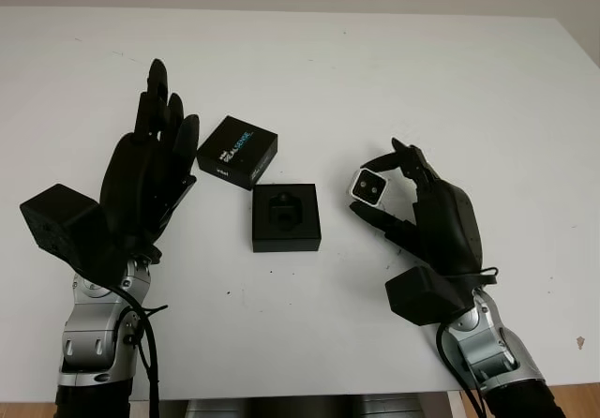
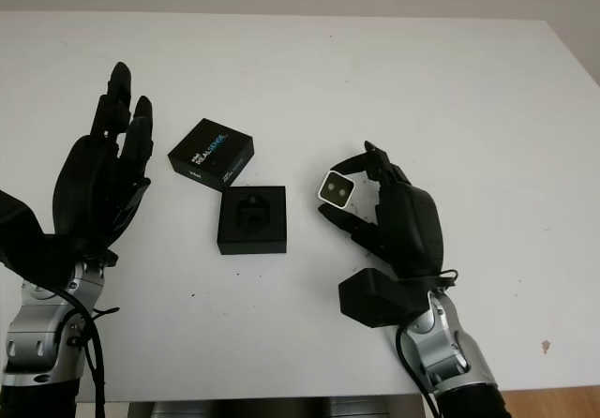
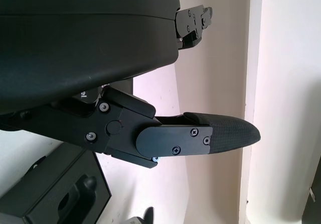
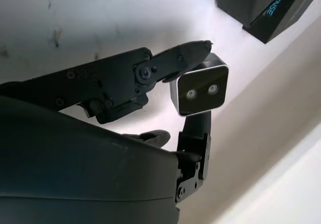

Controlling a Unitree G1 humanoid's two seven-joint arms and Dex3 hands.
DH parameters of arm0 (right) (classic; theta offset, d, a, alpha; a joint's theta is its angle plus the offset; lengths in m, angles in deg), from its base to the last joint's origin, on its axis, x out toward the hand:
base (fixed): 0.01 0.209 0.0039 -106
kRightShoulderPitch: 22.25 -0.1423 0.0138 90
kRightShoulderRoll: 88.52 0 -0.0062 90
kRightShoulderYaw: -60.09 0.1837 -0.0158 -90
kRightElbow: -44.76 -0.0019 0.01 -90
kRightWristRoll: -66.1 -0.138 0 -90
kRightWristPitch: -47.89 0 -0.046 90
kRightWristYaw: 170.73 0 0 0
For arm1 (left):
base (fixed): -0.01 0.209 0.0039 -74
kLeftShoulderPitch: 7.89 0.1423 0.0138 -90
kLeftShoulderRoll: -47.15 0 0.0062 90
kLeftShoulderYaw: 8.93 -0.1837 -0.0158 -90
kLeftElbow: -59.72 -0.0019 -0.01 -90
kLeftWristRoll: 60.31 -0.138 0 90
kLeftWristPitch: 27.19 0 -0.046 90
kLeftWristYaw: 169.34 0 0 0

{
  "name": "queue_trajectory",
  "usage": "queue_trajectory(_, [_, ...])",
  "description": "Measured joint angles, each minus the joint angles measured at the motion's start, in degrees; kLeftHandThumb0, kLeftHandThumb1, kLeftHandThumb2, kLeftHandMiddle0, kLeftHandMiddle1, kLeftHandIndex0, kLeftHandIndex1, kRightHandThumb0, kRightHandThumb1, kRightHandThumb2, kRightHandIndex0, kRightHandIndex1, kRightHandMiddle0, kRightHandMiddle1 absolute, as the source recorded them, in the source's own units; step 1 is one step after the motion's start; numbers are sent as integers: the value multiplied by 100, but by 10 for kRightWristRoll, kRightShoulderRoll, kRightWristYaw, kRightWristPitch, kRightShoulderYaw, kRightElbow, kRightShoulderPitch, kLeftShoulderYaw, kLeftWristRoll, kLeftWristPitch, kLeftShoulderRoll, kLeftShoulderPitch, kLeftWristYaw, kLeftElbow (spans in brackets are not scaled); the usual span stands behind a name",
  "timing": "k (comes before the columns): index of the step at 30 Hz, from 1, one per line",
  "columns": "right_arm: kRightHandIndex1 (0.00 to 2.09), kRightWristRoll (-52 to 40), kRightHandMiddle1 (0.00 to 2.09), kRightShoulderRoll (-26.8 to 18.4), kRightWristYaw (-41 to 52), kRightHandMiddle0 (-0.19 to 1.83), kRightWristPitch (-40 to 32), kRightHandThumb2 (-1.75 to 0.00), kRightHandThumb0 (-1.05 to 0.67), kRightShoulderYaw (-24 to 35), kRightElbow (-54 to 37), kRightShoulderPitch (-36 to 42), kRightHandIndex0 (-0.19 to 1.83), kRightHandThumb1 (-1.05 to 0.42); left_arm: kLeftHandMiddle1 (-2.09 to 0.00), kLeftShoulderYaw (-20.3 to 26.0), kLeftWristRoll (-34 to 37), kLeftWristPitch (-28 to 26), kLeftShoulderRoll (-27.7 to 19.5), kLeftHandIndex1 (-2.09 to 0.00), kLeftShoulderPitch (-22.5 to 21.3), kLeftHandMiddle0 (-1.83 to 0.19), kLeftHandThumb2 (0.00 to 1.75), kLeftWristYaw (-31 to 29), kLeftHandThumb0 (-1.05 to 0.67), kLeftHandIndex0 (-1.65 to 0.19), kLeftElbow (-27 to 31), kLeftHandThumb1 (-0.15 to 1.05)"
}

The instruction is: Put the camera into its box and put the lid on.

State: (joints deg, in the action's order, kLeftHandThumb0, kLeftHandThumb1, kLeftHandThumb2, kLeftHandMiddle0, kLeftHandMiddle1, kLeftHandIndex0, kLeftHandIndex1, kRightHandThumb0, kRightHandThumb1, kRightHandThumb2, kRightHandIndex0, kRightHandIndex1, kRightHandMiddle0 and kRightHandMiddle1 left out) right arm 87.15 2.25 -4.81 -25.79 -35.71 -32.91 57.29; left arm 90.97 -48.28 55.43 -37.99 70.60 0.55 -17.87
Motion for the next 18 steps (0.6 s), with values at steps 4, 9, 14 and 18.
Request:
queue_trajectory(4, [4, -46, 162, 4, 91, 26, -62, -8, -45, 3, -47, -5, 26, -105, 0, -1, 0, 0, 1, 0, 0, 19, 42, 0, -77, 19, 0, 105])
queue_trajectory(9, [4, -83, 162, -12, 211, 32, -133, -6, -48, 1, -123, -39, 25, -104, 0, -3, -1, 1, 1, 0, 0, 19, 42, 0, -78, 19, 0, 105])
queue_trajectory(14, [5, -109, 158, -31, 301, 41, -200, -5, -50, -1, -177, -65, 26, -102, 0, -5, -1, 2, 2, 0, 0, 19, 42, 2, -76, 19, 0, 105])
queue_trajectory(18, [6, -111, 154, -51, 347, 45, -232, -5, -48, -6, -204, -86, 27, -101, 0, -7, 0, 4, 5, 0, 0, 19, 42, 3, -75, 19, 0, 105])
